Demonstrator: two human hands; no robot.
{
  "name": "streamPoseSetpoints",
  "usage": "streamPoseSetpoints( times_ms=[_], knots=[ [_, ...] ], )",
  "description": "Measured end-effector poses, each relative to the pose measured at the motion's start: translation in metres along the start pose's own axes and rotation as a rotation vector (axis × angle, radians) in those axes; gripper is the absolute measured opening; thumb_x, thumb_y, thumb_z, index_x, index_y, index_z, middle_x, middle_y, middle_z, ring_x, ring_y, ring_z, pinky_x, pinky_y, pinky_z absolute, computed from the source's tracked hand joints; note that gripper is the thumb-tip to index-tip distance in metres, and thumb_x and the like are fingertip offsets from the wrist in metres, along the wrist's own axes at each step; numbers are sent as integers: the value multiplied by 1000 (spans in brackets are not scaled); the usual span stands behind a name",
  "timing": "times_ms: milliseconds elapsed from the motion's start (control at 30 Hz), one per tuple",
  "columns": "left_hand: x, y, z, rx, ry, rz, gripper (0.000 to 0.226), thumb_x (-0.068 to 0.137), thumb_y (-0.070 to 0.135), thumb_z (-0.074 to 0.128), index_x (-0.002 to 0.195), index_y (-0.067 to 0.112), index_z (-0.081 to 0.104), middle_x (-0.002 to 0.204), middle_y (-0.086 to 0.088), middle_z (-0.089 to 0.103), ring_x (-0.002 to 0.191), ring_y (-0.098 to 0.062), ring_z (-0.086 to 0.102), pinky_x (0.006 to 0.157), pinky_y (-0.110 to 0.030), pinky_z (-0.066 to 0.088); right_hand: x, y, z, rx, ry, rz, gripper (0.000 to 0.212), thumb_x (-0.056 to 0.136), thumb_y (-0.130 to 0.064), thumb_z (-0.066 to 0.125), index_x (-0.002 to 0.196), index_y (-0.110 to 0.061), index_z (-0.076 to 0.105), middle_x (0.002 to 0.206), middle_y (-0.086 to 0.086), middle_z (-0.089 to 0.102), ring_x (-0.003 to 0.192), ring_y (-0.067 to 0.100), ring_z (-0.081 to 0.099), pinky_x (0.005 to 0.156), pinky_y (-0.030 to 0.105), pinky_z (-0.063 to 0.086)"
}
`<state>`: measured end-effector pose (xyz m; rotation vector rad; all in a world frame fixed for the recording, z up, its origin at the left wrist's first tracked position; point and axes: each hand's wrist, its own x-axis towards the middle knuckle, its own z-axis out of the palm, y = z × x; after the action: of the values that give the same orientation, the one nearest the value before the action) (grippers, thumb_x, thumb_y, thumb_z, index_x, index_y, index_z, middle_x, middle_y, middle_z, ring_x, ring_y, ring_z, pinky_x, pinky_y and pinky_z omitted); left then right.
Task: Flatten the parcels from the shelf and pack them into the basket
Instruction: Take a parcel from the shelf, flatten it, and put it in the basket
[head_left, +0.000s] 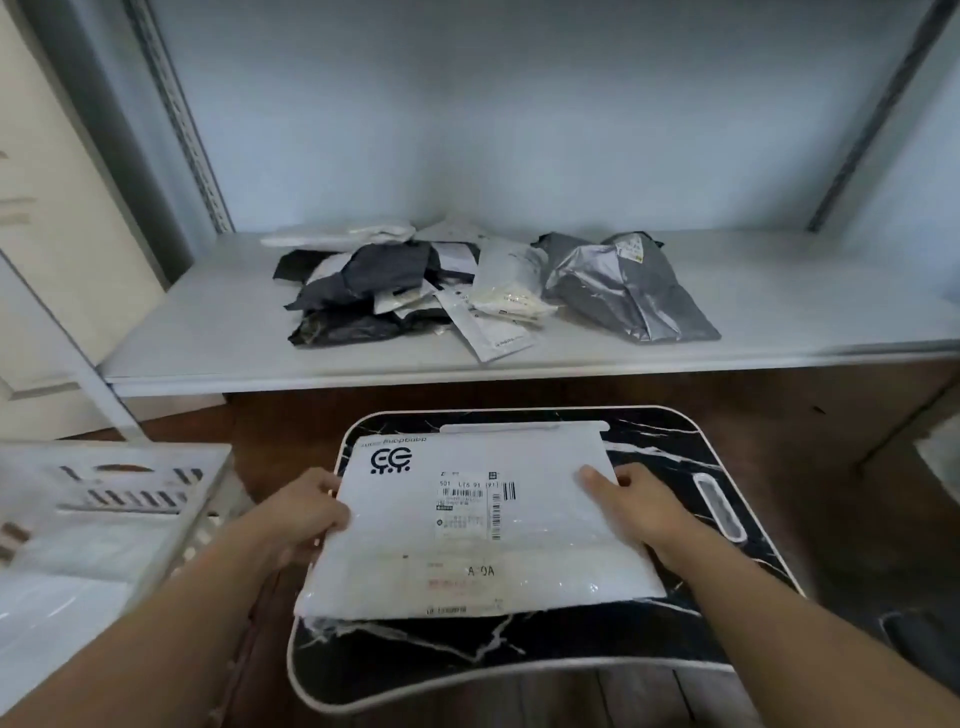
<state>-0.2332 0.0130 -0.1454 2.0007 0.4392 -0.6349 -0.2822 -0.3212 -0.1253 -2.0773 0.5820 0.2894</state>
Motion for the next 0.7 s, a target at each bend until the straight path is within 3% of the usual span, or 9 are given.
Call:
streamPoseSetpoints(
  times_ms=[67, 167, 233, 300, 367, 433, 500, 600, 700],
  knots=[
    [15, -12, 20, 162, 100, -25, 24, 81, -9, 52, 102, 4, 48, 82, -17, 57, 64, -24, 52, 49, -25, 40, 8, 19, 20, -37, 10, 18, 59, 89, -44, 63, 129, -7, 41, 110, 4, 58, 99, 24, 60, 80, 35, 50],
    [26, -22, 46, 527, 216, -61, 23, 89, 7, 53, 110, 2, 45, 120, -19, 56, 109, -32, 58, 84, -33, 47, 17, 42, 45, -233, -2, 68, 62, 88, -35, 66, 133, -7, 34, 126, 12, 55, 114, 30, 54, 94, 38, 45],
    [35, -28, 53, 637, 259, -68, 15, 91, 14, 50, 103, 5, 48, 129, -19, 52, 117, -33, 53, 92, -34, 44, 19, 50, 54, -505, 53, 64, 72, 88, -45, 61, 141, -11, 27, 138, 13, 45, 126, 30, 45, 101, 40, 41],
    [46, -36, 60, 648, 319, 57, 30, 90, 18, 49, 116, 3, 49, 134, -18, 44, 122, -36, 45, 100, -40, 40, 24, 54, 62, -735, 132, -40, 73, 92, -58, 46, 148, -19, 18, 148, 9, 33, 136, 28, 32, 106, 43, 35],
    [55, -39, 71, 727, 411, 282, 51, 89, 32, 44, 135, 9, 43, 146, -15, 35, 136, -35, 30, 111, -46, 28, 33, 53, 74, -811, 147, -217, 69, 93, -64, 25, 150, -28, 12, 157, 6, 18, 145, 28, 14, 113, 46, 23],
    [58, -33, 84, 816, 412, 444, 68, 86, 50, 19, 148, 24, 29, 158, -9, 17, 147, -33, 6, 118, -47, 4, 42, 45, 92, -860, 95, -365, 77, 84, -72, -4, 151, -35, 5, 162, 3, -1, 148, 27, -7, 117, 48, 6],
    [60, -29, 99, 905, 350, 508, 78, 80, 61, -7, 152, 36, 8, 161, -3, -5, 146, -29, -17, 115, -47, -16, 49, 39, 111, -900, 20, -450, 92, 68, -75, -27, 150, -42, -3, 161, -1, -16, 145, 26, -24, 116, 52, -8],
    [63, -35, 114, 958, 288, 527, 84, 70, 70, -32, 145, 39, -15, 158, 2, -22, 141, -24, -31, 114, -49, -20, 57, 40, 131, -908, -76, -496, 76, 75, -74, -18, 146, -48, -13, 156, -9, -30, 138, 23, -39, 112, 60, -17],
    [64, -46, 121, 959, 275, 548, 76, 75, 70, -28, 145, 43, -13, 157, 3, -20, 142, -24, -28, 116, -51, -13, 60, 49, 136, -914, -89, -493, 67, 82, -72, -10, 146, -51, -13, 154, -11, -34, 136, 22, -41, 109, 62, -20]
  ],
)
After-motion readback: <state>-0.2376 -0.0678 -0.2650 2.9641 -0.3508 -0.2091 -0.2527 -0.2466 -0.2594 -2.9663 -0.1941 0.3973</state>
